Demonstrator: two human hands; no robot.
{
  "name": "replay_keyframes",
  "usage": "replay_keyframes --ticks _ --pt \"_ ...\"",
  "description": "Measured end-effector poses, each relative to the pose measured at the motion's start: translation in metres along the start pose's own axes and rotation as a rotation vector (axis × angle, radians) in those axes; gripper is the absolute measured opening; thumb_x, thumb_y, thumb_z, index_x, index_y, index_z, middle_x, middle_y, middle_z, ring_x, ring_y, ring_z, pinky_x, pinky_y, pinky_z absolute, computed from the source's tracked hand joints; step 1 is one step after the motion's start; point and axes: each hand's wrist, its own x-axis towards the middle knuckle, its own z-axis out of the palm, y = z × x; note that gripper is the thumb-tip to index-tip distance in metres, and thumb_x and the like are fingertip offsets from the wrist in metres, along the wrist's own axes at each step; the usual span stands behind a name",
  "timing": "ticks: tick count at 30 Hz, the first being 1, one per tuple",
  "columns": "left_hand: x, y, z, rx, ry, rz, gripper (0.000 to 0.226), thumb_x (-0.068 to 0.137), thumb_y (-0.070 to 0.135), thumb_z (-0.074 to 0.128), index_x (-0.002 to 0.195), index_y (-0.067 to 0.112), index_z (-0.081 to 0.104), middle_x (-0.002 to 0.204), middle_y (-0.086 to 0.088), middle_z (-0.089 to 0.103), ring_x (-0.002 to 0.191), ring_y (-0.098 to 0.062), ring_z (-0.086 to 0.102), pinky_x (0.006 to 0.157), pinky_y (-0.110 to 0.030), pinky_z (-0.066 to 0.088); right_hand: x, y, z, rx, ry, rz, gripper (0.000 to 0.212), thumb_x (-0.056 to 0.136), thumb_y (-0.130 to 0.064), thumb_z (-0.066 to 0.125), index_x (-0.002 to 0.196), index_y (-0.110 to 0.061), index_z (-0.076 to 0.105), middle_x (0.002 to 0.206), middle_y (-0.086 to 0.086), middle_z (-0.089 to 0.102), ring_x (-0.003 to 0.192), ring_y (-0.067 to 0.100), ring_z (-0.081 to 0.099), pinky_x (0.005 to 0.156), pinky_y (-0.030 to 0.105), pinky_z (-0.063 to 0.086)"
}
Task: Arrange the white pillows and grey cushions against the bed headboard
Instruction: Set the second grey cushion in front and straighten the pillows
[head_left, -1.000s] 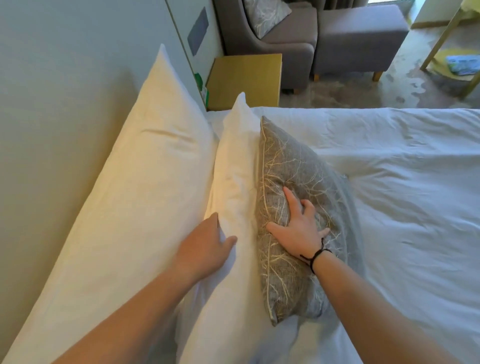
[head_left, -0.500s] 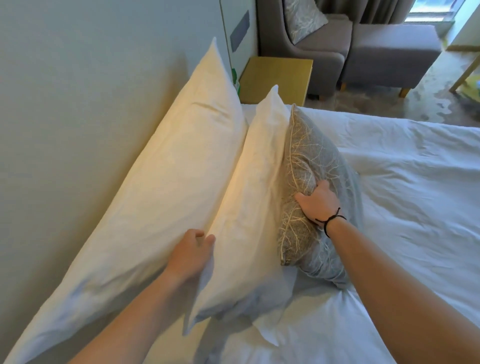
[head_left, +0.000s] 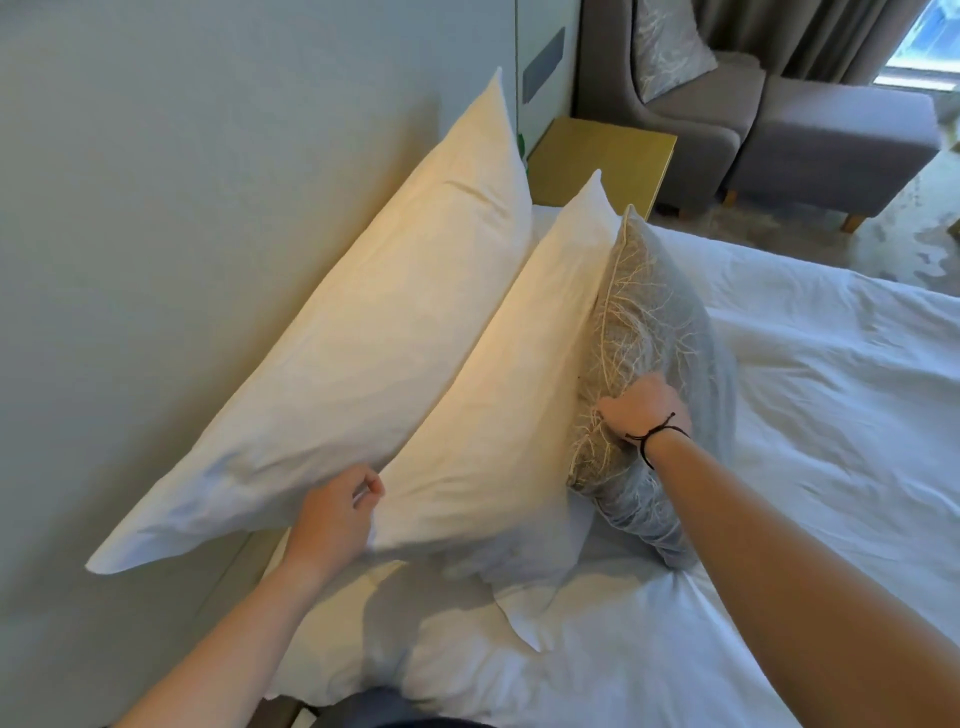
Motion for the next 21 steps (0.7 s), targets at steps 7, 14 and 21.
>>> replay_keyframes --ticks 7,14,21 --pt "0.0 0.022 -0.016 0.561 -0.075 0.005 0.013 0.094 0.041 0.052 0.091 0.029 0.058 0.097 0.004 0.068 0.091 -0.024 0.062 0.069 -0.033 0.046 0.0 0.011 -0.014 0.039 0.06 -0.164 0.029 0.08 -0.013 0.059 0.058 -0.013 0.04 0.049 0.0 0.041 0.045 0.017 0.04 0.041 0.023 0.033" --pt "0.02 0.141 -0.015 0.243 -0.091 0.194 0.045 0.082 0.076 0.042 0.087 0.036 0.061 0.077 0.014 0.06 0.072 -0.005 0.058 0.056 -0.028 0.039 -0.028 0.013 -0.006 0.136 0.087 -0.273 0.028 0.08 -0.023 0.06 0.066 -0.021 0.036 0.062 -0.003 0.045 0.057 0.016 0.045 0.047 0.027 0.028" --pt "0.045 0.253 0.088 0.282 -0.299 0.225 0.09 0.066 0.09 0.042 0.123 0.021 0.049 0.097 0.007 0.062 0.081 -0.015 0.06 0.066 -0.035 0.048 -0.012 0.053 -0.005 0.445 0.068 -0.333 0.031 0.086 -0.056 0.059 0.103 -0.03 0.06 0.086 -0.003 0.064 0.079 0.016 0.061 0.068 0.034 0.055"
